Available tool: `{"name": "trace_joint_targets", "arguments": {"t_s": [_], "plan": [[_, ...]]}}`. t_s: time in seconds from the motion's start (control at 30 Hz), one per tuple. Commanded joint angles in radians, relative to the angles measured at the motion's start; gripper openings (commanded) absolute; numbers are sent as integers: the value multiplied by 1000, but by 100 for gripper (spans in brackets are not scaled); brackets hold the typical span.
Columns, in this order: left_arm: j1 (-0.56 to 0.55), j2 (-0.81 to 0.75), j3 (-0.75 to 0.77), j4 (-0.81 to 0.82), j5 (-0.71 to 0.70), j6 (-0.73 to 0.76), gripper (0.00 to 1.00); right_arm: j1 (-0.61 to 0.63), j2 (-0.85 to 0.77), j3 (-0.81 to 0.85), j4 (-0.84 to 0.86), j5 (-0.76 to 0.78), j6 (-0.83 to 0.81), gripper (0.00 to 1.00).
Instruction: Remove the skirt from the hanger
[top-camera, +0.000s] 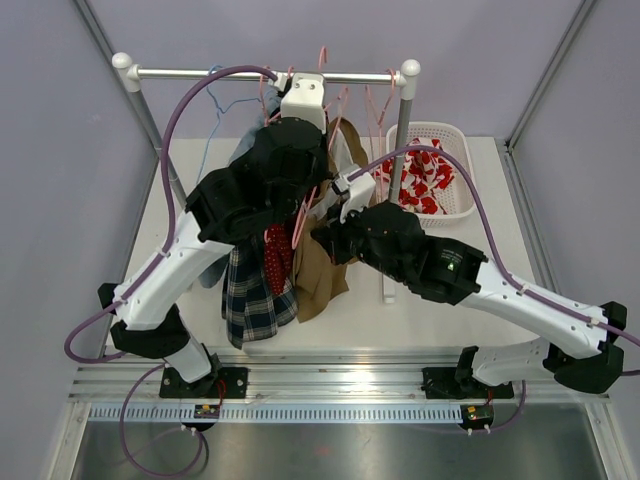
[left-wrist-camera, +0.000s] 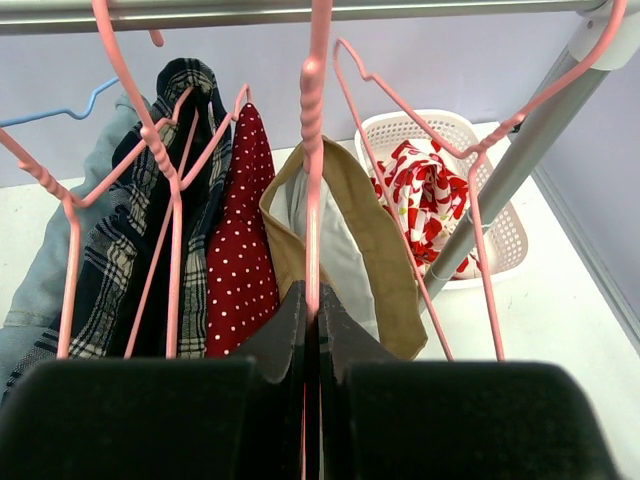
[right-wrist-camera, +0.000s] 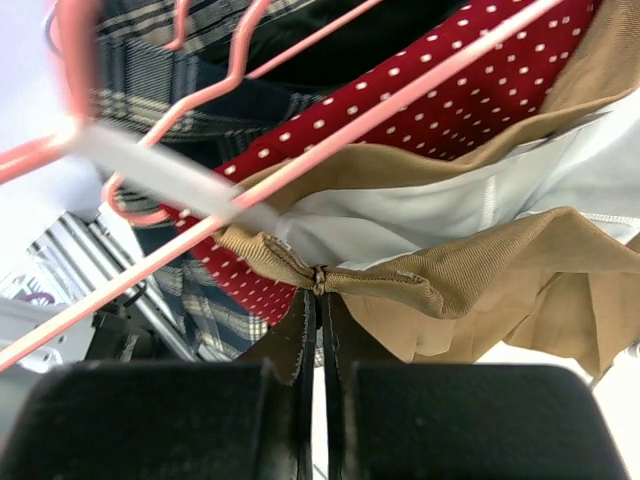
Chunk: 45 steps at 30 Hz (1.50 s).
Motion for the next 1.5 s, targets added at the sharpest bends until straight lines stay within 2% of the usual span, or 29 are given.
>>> {"name": "trace_joint_targets", "arguments": {"t_s": [0.0,0.2,0.33,0.57,0.8,1.1,1.2,1.33,1.47], "plan": [[0,-28,-2,121,-17,4,0,71,-47,54,39,57,-9,0],[11,-8,-45,156,-25,7,0,233,-53,166,-53,185,-39,0],[14,-8,-85,191,-33,5,0,407,-35,233,-90,341,-62,0],[14,-26,-179,251,-62,1,0,578,42,375,-137,520,-115,0],[20,-23,-190,270,-72,28,0,667,114,482,-176,606,-151,0],[86,60,24,227,-33,83,0,842,211,543,-288,738,-82,0],[95,78,83,211,-11,93,0,868,228,533,-326,750,-7,0],[94,61,156,100,50,83,0,868,209,467,-319,764,30,0],[77,-41,58,3,119,16,0,866,148,396,-253,830,3,0]]}}
